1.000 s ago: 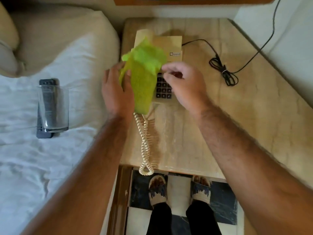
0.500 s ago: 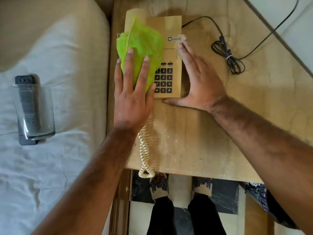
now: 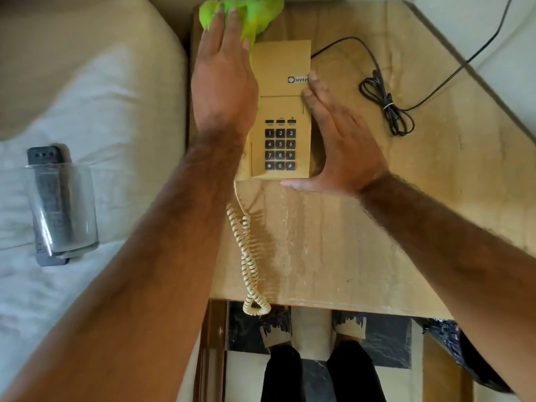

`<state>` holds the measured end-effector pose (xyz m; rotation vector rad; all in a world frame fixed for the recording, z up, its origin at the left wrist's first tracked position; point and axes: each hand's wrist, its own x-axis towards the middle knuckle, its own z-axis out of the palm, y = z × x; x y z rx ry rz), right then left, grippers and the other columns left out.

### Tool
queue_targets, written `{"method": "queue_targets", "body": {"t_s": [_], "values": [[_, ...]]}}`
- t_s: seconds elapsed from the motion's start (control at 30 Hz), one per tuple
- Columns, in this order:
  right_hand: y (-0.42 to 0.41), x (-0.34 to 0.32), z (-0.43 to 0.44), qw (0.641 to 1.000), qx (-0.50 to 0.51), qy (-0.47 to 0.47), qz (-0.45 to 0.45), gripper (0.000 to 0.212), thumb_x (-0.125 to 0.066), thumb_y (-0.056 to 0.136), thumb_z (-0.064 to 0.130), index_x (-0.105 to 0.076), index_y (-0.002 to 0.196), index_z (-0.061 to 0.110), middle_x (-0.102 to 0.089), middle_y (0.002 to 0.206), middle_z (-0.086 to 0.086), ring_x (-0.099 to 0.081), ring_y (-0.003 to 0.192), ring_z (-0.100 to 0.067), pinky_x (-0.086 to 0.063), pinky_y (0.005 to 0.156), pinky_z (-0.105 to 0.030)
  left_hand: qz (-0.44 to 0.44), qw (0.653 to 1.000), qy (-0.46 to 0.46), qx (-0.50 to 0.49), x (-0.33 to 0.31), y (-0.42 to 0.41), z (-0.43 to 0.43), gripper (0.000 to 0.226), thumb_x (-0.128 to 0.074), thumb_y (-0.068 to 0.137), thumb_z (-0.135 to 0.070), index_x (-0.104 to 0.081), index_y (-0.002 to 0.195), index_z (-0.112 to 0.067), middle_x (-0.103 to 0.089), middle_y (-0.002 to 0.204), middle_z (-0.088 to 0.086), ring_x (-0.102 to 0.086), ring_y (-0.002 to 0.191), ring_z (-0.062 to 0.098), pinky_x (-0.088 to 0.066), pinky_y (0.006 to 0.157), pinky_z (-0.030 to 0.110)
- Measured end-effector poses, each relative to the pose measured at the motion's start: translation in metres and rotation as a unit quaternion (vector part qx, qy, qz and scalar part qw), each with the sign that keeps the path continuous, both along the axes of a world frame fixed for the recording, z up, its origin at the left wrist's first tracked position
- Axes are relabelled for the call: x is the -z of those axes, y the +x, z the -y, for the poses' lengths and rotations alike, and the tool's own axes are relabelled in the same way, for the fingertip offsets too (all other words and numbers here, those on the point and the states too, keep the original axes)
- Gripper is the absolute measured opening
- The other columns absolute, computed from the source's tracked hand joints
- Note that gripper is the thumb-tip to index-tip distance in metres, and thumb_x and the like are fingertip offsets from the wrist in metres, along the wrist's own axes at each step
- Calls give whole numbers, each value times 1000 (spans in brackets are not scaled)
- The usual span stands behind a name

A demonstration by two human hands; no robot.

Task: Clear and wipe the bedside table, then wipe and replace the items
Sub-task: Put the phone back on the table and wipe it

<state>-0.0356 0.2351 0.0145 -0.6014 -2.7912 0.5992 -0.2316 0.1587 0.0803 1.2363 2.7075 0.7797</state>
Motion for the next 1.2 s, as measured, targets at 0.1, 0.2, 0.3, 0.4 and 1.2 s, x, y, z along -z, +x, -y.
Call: {"method": "queue_targets", "body": {"t_s": [0.1, 0.2, 0.3, 0.4, 1.2], "values": [[1, 4, 0, 1000, 3, 2, -14, 141, -68, 69, 92, -21, 167, 3, -15, 178, -16, -24, 164, -23, -31, 128, -47, -7, 999, 39, -33, 7, 9, 22, 49, -37, 113, -23, -45, 157, -3, -41, 165, 17, -37, 155, 30, -32, 127, 35], [0, 7, 0, 1000, 4, 6, -16, 143, -66, 69, 96, -20, 167, 3, -13, 178, -15, -27, 163, -19, -31, 127, -41, -17, 999, 43, -18, 15, 48, 69, 45, -43, 113, -14, -46, 155, 3, -39, 164, 24, -36, 155, 39, -35, 125, 48], [2, 6, 0, 1000, 1, 21, -6, 145, -66, 67, 97, -19, 167, 3, -12, 178, -16, -30, 161, -20, -32, 126, -42, 7, 1000, 10, -12, 12, 95, 123, 43, -50, 110, -3, -47, 152, 7, -38, 163, 27, -39, 153, 38, -42, 121, 49], [3, 5, 1, 1000, -4, 13, 1, 144, -64, 68, 96, -19, 167, 2, -13, 178, -15, -32, 160, -21, -31, 127, -43, 35, 999, -19, -33, -3, 109, 148, 39, -57, 108, -5, -58, 146, 2, -49, 158, 20, -52, 145, 29, -42, 116, 23], [2, -1, -2, 999, -5, -40, -10, 127, -76, 67, 79, -36, 163, 5, -24, 176, -10, -49, 149, -24, -35, 124, -42, -4, 999, -34, 31, 42, 155, 94, 51, -62, 97, 14, -56, 147, 4, -49, 159, 18, -39, 153, 40, -44, 119, 54]]}}
